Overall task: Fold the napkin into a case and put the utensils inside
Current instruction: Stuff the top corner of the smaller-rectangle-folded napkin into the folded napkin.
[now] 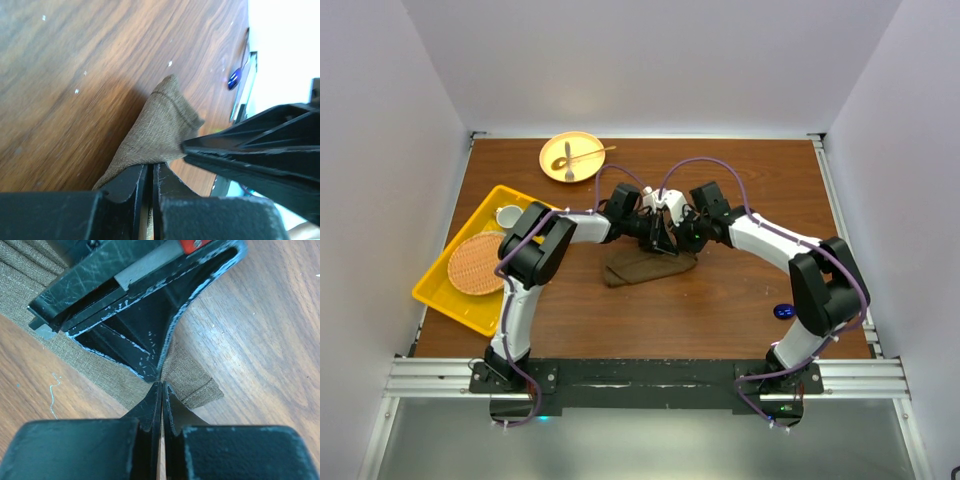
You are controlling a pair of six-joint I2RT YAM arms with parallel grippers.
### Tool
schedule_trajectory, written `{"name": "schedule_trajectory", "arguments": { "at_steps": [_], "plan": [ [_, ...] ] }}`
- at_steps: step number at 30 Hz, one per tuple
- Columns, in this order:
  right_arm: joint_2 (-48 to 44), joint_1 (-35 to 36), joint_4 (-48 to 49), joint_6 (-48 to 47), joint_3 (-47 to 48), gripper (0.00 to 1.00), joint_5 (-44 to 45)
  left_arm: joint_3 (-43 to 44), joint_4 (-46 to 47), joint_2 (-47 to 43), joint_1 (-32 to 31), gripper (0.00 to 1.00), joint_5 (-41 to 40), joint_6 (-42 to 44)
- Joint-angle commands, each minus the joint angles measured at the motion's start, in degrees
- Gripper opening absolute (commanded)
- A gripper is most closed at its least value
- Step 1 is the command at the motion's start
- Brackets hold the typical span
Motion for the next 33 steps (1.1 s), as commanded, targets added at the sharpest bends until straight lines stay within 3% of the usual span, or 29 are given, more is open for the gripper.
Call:
{"name": "schedule_trajectory", "arguments": {
  "at_steps": [1, 8, 15, 19, 27, 33],
  "plan": [
    [1.2, -0.1, 1.2, -0.5, 0.0, 0.00, -0.1, 1.0, 6.7, -0.8, 0.8, 0.00, 0.6, -4.2],
    [4.3, -0.1, 2.1, -0.8, 0.8, 0.00, 2.8, 0.3, 8.7, 1.4, 1.7, 0.00, 0.2, -3.7],
    [8.2, -0.9, 3.0, -1.8, 1.4, 0.00, 5.2, -1.2, 6.1, -2.6, 2.6, 0.27, 2.8, -0.9],
    [8.8, -1.2, 3.1, -2.6, 1.5, 0.00, 5.5, -2.7, 2.2, -4.7, 3.9, 0.35, 3.1, 1.8],
    [8.7, -1.9, 2.6, -2.7, 1.7, 0.00, 5.0, -2.8, -11.4, -7.3, 5.2, 0.37, 3.0, 12.8],
    [8.1, -1.9, 1.9, -1.9, 3.1, 0.00, 3.0, -2.0, -10.3, -6.2, 4.0, 0.38, 3.4, 12.1]
  ]
}}
